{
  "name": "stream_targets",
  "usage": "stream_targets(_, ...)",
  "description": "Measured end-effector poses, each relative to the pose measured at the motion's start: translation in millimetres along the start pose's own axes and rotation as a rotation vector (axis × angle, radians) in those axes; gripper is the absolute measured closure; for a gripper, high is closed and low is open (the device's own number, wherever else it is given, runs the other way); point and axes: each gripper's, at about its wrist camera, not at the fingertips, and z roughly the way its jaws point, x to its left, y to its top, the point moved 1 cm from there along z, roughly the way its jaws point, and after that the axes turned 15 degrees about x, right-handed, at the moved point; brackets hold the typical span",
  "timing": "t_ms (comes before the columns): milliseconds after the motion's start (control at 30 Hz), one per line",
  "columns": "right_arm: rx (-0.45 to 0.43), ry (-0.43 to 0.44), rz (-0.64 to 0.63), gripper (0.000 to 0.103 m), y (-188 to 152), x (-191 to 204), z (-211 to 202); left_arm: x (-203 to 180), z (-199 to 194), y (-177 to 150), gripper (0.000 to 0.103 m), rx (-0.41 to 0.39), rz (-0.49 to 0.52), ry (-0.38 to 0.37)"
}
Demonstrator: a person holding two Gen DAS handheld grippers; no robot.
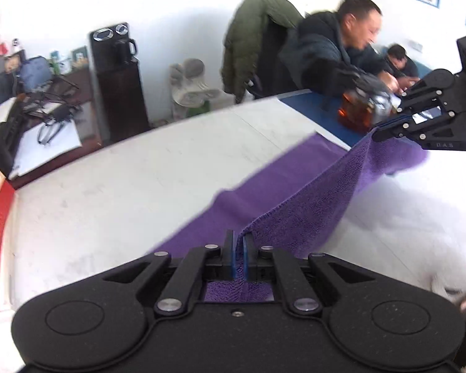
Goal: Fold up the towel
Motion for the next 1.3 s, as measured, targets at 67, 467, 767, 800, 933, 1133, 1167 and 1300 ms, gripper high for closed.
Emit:
stream_targets(67, -0.025, -0.025, -0.014, 0.101, 15.6, -12.0, -1.6, 12.4, -4.9, 16.5, 0.100, -0.032, -0.027, 0.021)
stream_targets(467, -0.292, -0.181, -0.056, 0.101, 102.1, -64.3, -70.5, 15.3, -111.3, 60.8, 0.100, -0.311, 0.069, 0.143)
stream_targets(767, -0.099, 0.014, -0.086, 0.101, -2.1, 25.3, -35.3, -46.6, -30.3, -45.0, 0.100, 0.037, 0.116, 0.011)
stream_targets(800, -0.055, 0.046, -0.082, 0.101, -14.3, 37.3, -25.1, -54.1, -12.0, -60.8, 0.100, 0.104, 0.104, -0.013)
stream_targets(933, 0.137, 0.159, -0.092, 0.101, -68.7, 88.3, 22.0, -76.9, 39.9, -113.8, 0.100, 0.294, 0.058, -0.098)
stream_targets(1133, 0.224, 0.223, -0.081, 0.101, -92.1, 110.0, 32.8, -79.7, 43.9, -135.4, 0.093, 0.375, 0.026, -0.151)
stream_targets(1167, 0.230, 0.233, -0.073, 0.098, -93.4, 110.7, 32.3, -80.0, 42.7, -137.4, 0.093, 0.379, 0.023, -0.152)
stream_targets(1300, 0.251, 0.280, -0.021, 0.086, -95.5, 106.4, 30.8, -75.1, 30.4, -144.2, 0.087, 0.384, -0.018, -0.188)
